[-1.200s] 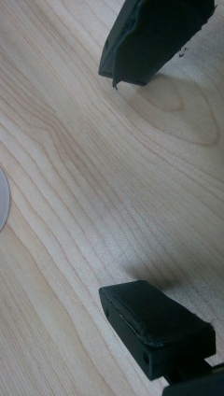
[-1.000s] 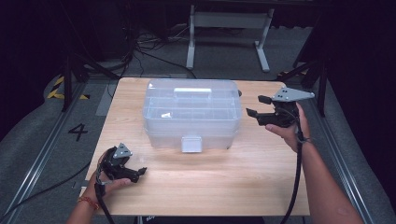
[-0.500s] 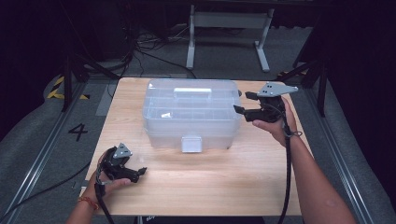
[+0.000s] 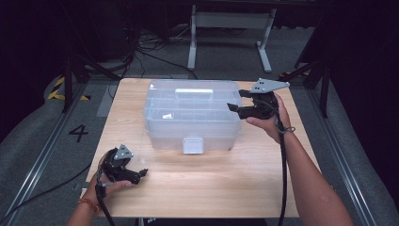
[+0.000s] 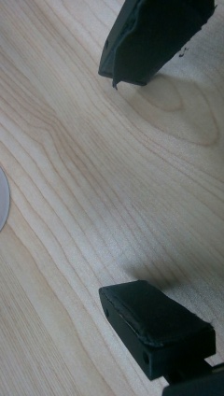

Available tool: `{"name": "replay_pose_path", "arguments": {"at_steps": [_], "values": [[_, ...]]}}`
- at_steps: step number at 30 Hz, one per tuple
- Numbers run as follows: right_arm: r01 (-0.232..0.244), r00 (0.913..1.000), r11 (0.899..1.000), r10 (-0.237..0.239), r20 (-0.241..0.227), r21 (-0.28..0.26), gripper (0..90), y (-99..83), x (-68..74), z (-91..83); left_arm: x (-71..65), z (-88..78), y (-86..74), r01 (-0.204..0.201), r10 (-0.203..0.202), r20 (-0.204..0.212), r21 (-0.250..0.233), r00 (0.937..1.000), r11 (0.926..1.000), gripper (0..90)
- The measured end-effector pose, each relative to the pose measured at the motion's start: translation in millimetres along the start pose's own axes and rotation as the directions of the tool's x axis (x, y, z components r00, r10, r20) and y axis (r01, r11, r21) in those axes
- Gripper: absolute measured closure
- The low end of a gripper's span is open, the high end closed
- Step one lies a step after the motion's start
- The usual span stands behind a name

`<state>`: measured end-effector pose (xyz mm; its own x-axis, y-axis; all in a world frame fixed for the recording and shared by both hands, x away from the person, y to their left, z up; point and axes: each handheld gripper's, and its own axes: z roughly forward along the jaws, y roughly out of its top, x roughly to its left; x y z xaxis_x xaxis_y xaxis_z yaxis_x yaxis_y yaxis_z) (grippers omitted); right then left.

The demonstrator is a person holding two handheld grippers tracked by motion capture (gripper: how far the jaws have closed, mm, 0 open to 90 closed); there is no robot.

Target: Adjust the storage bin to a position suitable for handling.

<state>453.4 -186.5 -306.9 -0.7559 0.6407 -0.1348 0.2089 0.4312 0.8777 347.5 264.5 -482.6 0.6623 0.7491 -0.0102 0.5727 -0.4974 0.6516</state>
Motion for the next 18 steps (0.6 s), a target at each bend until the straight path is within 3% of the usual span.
{"name": "replay_pose_path", "arguments": {"at_steps": [18], "values": [[0.05,0.998,0.998,-0.048,-0.041,0.03,40.2,21.1,10.9,36.5,-0.5,0.0,-0.2,0.008,-0.008,0.0,0.001,1.0,1.0,0.5]]}}
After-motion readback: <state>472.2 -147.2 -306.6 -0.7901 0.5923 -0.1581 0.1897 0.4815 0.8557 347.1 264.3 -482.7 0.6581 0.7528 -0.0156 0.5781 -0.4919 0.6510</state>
